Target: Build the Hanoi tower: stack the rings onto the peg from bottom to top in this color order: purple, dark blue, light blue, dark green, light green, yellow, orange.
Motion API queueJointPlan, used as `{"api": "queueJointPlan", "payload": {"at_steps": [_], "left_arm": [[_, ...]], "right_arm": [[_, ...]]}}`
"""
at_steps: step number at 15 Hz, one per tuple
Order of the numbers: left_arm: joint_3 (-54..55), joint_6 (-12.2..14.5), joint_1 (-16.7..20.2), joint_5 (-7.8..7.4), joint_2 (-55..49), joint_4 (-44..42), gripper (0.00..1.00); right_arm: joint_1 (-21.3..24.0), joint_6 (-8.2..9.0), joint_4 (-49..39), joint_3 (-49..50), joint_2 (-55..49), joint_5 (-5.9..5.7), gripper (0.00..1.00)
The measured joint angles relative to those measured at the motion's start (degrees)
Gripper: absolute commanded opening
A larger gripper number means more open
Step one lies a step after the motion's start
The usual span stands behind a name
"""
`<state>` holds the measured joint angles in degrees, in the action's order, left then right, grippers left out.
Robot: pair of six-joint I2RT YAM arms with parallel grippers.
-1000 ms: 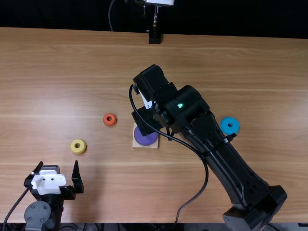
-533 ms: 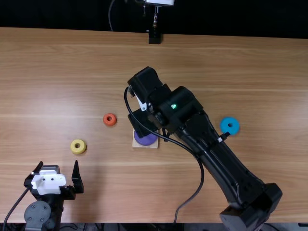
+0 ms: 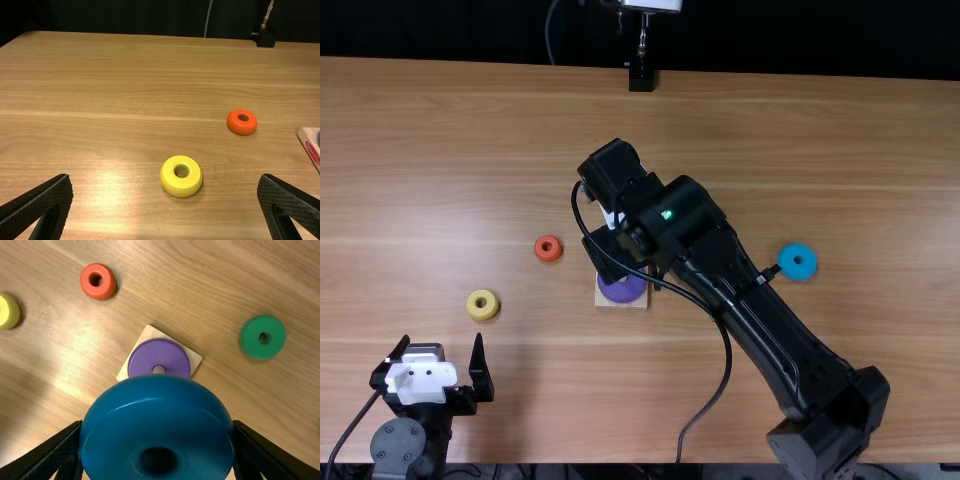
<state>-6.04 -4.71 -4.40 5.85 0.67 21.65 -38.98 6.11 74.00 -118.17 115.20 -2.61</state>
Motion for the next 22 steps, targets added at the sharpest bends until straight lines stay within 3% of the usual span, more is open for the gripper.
{"api": "queueJointPlan", "payload": {"at_steps": [9,10,12,14,22], "left_arm": [[0.0,0.0,0.0,0.0,0.0,0.0,1.0],[0.0,0.0,0.0,0.02,0.0,0.0,1.0],[0.0,0.0,0.0,0.0,0.0,0.0,1.0],[0.0,0.0,0.0,0.02,0.0,0.0,1.0],[0.0,0.0,0.0,0.02,0.0,0.0,1.0]], "right_arm": [[0.0,-0.02,0.0,-0.1,0.2,-0.04,0.0],[0.0,-0.02,0.0,-0.1,0.3,-0.04,0.14],[0.0,-0.02,0.2,-0.4,0.4,-0.2,0.75],[0.0,-0.02,0.9,-0.4,0.6,-0.22,1.0],[0.0,0.0,0.3,-0.4,2.3,-0.15,1.0]]}}
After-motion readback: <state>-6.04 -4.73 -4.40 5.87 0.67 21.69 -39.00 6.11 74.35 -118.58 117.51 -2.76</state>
